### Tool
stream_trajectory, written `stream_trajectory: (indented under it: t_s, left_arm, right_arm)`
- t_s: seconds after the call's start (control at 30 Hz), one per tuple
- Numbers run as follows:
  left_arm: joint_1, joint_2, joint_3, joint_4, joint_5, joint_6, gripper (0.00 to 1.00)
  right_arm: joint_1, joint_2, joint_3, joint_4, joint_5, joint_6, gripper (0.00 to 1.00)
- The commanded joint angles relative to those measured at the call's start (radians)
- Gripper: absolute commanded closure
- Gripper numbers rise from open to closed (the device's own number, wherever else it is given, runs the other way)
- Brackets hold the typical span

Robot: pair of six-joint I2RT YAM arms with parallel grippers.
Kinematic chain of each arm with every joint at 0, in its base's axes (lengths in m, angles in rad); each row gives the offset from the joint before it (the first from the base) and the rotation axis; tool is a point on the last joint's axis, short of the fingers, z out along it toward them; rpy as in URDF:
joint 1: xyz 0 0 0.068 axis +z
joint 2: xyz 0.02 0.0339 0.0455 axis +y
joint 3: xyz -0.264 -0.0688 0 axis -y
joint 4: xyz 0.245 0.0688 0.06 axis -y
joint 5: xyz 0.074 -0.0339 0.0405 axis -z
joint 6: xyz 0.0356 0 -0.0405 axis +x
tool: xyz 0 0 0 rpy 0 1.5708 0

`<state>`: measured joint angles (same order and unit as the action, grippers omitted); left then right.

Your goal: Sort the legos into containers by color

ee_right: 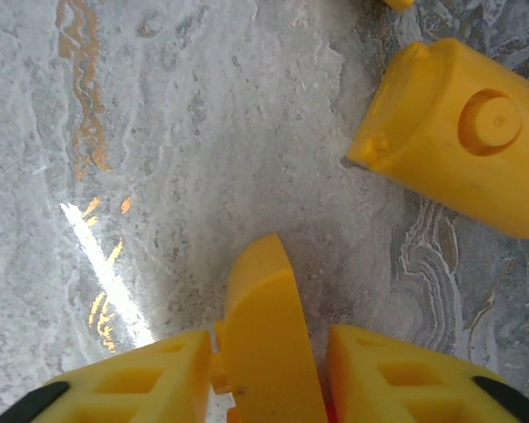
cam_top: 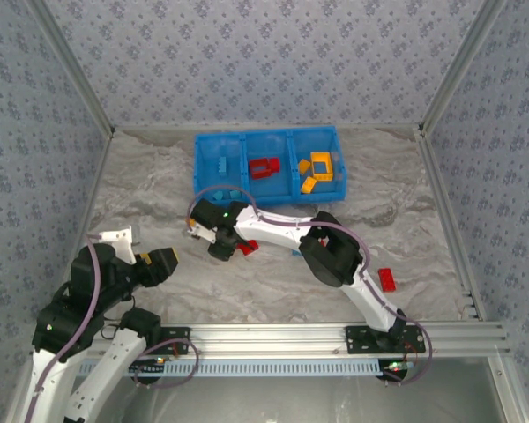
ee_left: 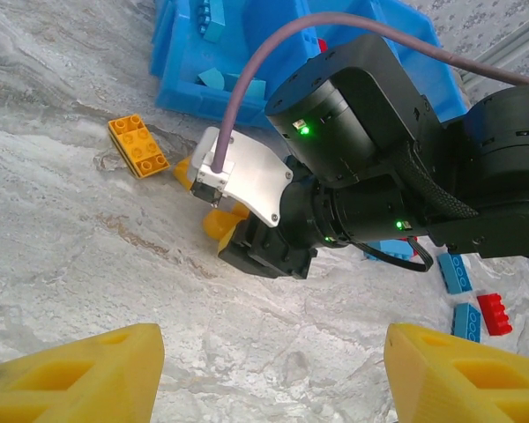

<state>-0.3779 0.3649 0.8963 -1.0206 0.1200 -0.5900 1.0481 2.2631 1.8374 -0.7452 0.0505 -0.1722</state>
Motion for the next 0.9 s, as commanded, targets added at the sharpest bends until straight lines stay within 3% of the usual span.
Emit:
stream_trajectory:
  t_s: [0.0, 0.13, 0.3, 0.5, 0.67, 0.77, 0.87]
  left_arm:
    - [-0.003, 0.024, -0.008, 0.031, 0.034, -0.009, 0.33]
    - [-0.003, 0.049, -0.012, 0.051, 0.08, -0.007, 0.33]
    - [-0.003, 0.119, -0.003, 0.126, 0.214, -0.01, 0.33]
    - [-0.038, 0.268, -0.002, 0.281, 0.301, -0.038, 0.33]
    - [-0.263, 0.449, 0.049, 0.411, 0.148, -0.039, 0.34]
    - [-0.417, 0.572, 0.097, 0.475, 0.036, -0.025, 0.34]
    - [-0.502, 0.667, 0.131, 0.539, -0.025, -0.029, 0.35]
  right_arm:
    - [0.006, 0.0, 0.024, -0.016, -0.028, 0.013, 0.64]
    - [0.006, -0.068, -0.011, 0.007, -0.041, 0.041, 0.7]
    - [-0.023, -0.272, -0.162, 0.073, -0.021, 0.098, 0.72]
    - [-0.201, -0.582, -0.421, 0.139, -0.034, 0.223, 0.72]
    - [-0.437, -0.717, -0.536, 0.158, -0.053, 0.308, 0.73]
    - [-0.58, -0.677, -0.502, 0.105, -0.051, 0.367, 0.73]
    - [-0.676, -0.577, -0.416, 0.05, -0.042, 0.415, 0.73]
